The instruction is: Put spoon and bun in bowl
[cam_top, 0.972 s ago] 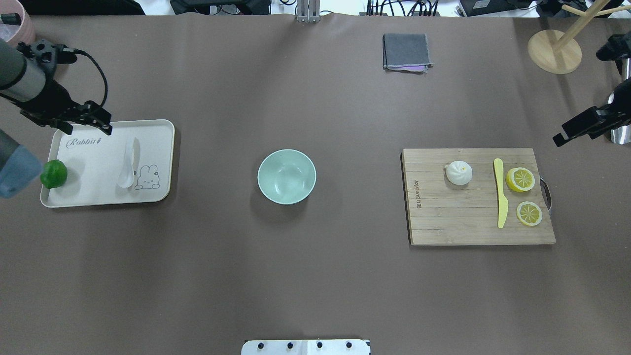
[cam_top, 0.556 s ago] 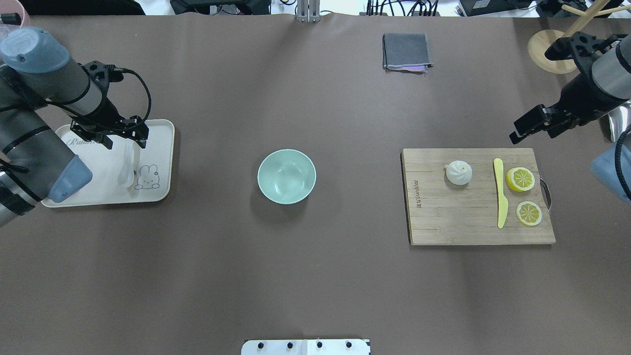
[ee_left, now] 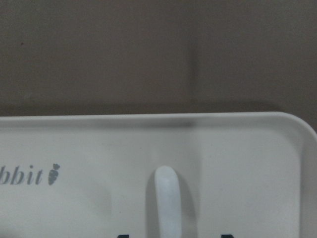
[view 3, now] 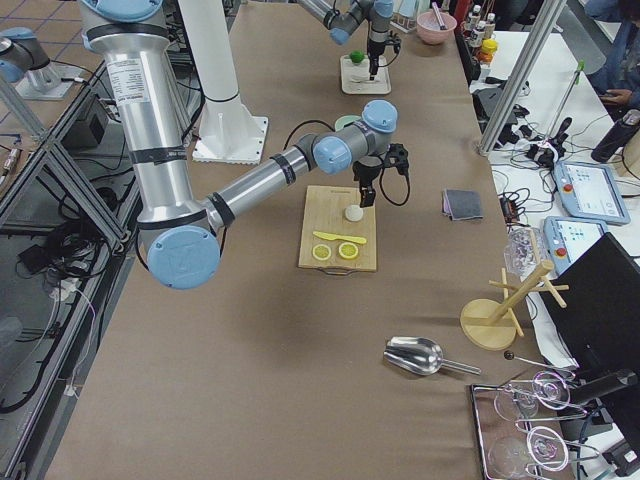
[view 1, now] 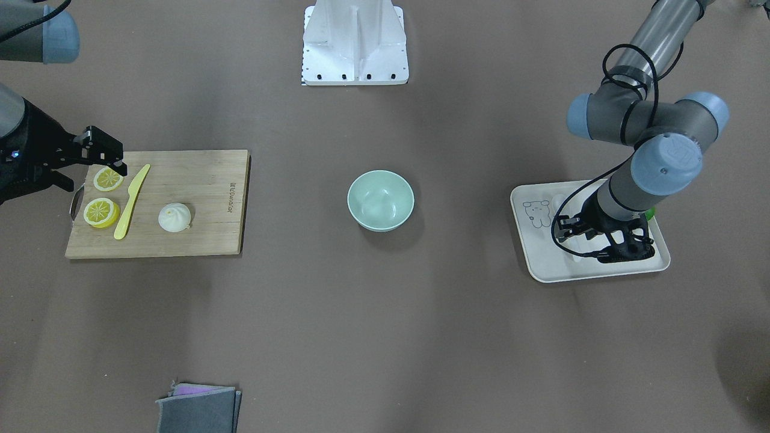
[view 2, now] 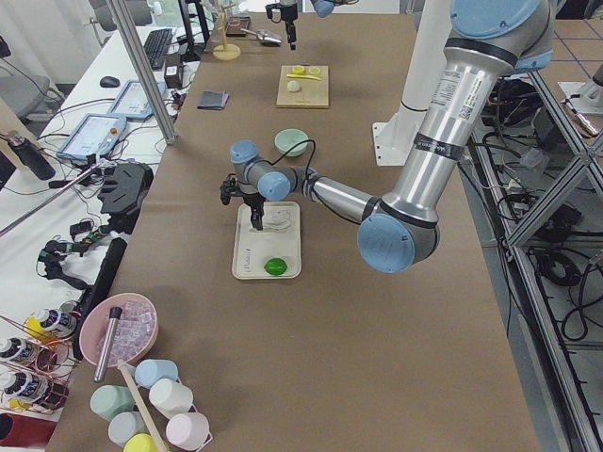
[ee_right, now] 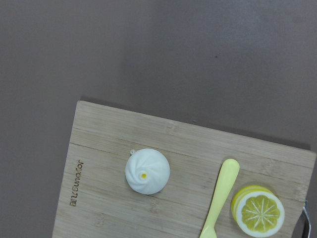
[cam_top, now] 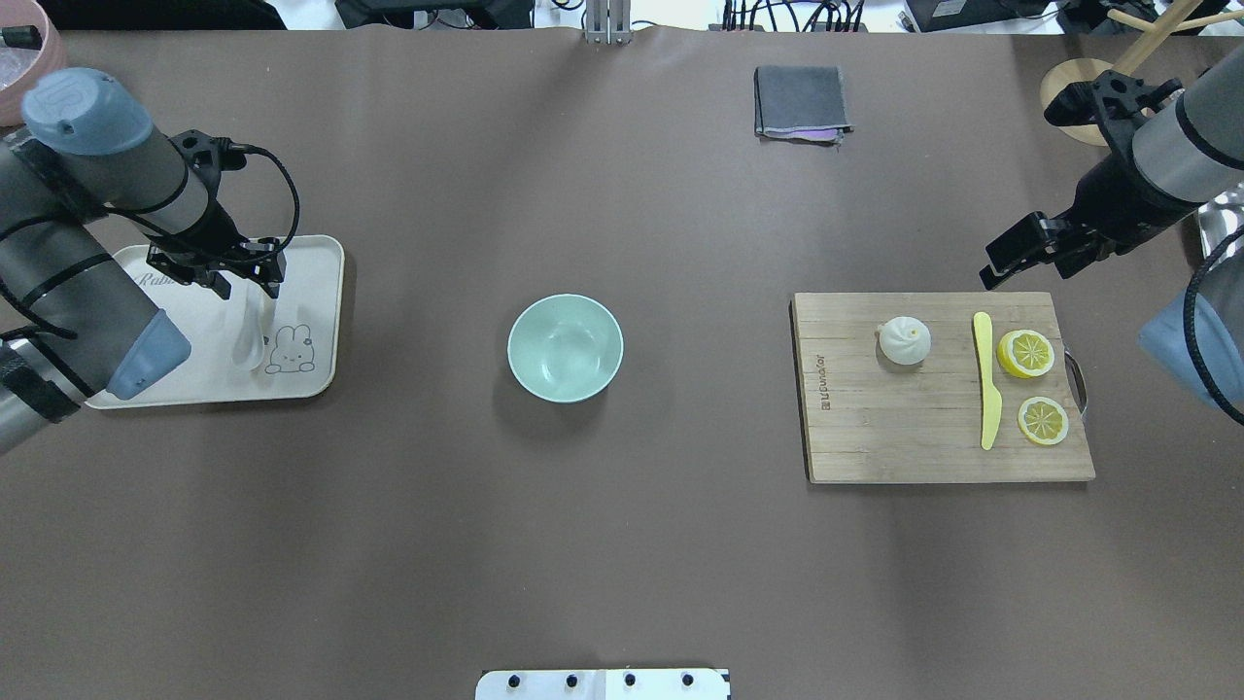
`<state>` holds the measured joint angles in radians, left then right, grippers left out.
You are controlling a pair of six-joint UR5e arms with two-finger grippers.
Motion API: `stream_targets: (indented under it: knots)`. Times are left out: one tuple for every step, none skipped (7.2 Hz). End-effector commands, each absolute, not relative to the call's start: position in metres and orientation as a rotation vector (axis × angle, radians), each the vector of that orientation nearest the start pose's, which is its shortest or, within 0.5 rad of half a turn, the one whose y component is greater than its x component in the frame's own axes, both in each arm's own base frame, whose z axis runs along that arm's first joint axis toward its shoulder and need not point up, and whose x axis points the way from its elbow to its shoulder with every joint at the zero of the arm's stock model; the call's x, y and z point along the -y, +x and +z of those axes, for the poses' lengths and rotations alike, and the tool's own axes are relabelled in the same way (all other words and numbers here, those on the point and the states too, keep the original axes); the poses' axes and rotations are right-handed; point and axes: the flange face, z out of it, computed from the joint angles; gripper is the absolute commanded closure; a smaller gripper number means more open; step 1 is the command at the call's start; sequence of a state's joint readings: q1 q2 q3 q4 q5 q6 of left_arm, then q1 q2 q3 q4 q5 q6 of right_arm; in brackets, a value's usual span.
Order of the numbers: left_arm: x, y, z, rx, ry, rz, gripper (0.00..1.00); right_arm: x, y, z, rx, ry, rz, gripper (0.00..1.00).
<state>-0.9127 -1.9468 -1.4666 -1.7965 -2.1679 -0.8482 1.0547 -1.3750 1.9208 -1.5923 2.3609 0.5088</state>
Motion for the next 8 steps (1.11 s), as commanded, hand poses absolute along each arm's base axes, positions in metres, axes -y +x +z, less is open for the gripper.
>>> stream_targets:
  knots:
    - [0.569, 0.3434, 0.4809, -0.752, -0.051, -0.031, 0.48, 0.4995, -0.2122, 0.3856, 0.918, 0.055, -0.215, 0.02]
    - [0.5687, 0.3431, 0.4829, -0.749, -0.055, -0.034, 0.48, 0.4995, -0.2122, 0.3856, 0.918, 0.055, -0.215, 0.02]
    - [0.5672, 0.3446, 0.4839, -0.748, -0.058, -0.032, 0.48, 0.4976, -0.2129, 0.3821, 0.921, 0.06, -0.221, 0.02]
    - [0.5663, 0.3451, 0.4849, -0.747, -0.059, -0.031, 0.52, 0.4963, -0.2122, 0.3801, 0.923, 0.058, -0.212, 0.02]
    - [0.5668, 0.3455, 0.4847, -0.747, -0.059, -0.031, 0.53, 0.4949, -0.2123, 0.3774, 0.926, 0.062, -0.214, 0.02]
    - [0.5652, 0.3481, 0.4845, -0.748, -0.06, -0.027, 0.55, 0.4946, -0.2122, 0.3782, 0.925, 0.061, -0.213, 0.02]
    - [0.5638, 0.3495, 0.4855, -0.747, -0.062, -0.024, 0.56, 0.4942, -0.2129, 0.3782, 0.925, 0.06, -0.215, 0.02]
    - [0.5651, 0.3506, 0.484, -0.748, -0.062, -0.024, 0.57, 0.4937, -0.2134, 0.3791, 0.923, 0.059, -0.215, 0.02]
